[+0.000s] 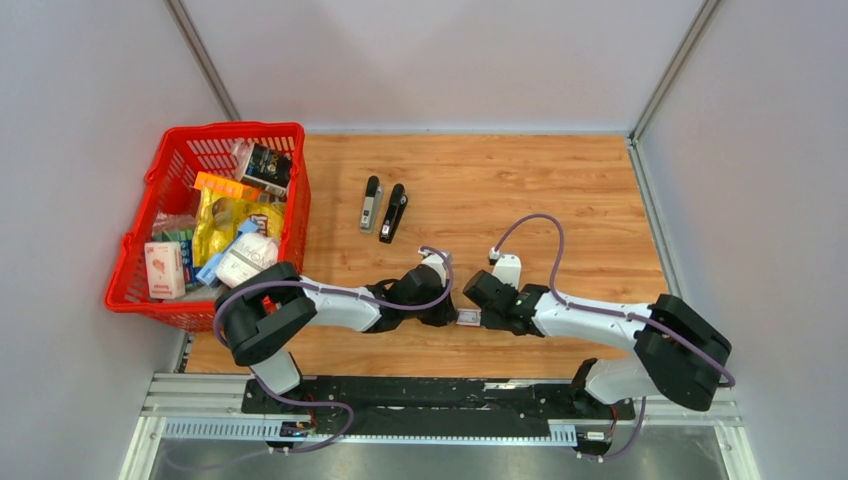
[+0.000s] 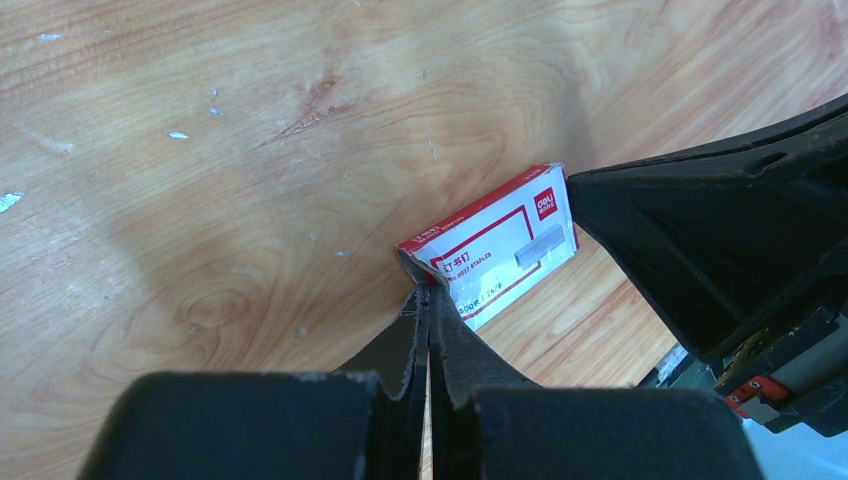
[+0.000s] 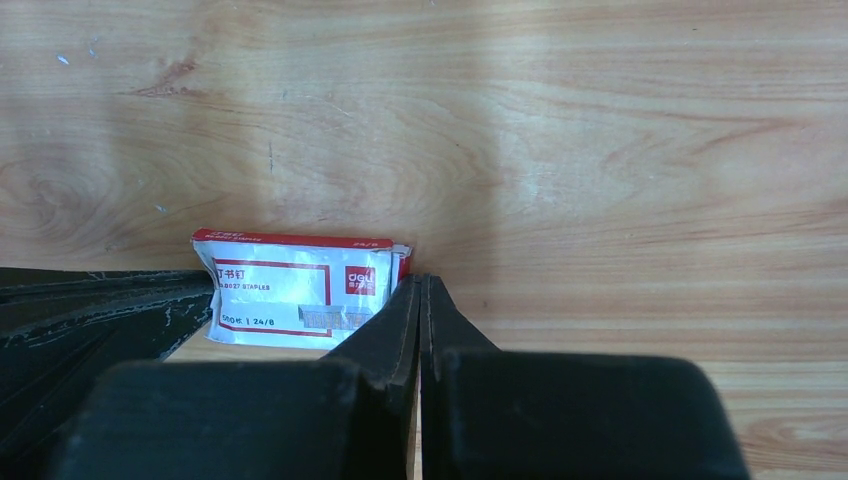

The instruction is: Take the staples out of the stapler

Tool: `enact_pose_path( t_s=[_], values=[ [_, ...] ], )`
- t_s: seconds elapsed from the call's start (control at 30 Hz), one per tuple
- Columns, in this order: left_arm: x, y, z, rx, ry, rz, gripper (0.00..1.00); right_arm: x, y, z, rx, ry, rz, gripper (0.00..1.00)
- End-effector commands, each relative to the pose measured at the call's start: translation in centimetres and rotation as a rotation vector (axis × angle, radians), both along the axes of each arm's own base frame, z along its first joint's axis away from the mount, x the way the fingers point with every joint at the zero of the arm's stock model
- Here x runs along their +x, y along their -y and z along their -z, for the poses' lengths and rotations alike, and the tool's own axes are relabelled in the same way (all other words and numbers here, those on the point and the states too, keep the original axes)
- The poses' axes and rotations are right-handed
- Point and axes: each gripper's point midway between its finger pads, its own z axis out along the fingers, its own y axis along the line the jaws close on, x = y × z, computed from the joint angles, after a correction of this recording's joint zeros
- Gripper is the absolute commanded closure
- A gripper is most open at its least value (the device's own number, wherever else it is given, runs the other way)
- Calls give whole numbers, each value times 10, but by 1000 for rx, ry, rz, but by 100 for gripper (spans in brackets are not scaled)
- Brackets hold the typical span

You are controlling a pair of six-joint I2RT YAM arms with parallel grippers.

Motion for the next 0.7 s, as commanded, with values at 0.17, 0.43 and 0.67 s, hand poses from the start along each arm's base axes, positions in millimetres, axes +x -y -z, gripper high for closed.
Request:
enact_pose_path(
  t_s=[0.17, 0.43, 0.67],
  values=[
    [-24, -51, 39, 265, -65, 13, 100, 8, 13, -22, -46, 48, 24, 99],
    [-14, -66, 23, 336, -11, -25, 78, 7, 45, -38, -99, 88, 93, 77],
    [-2, -83, -19, 361, 96, -56, 49, 12, 59, -69, -104, 172, 111, 42]
  ],
)
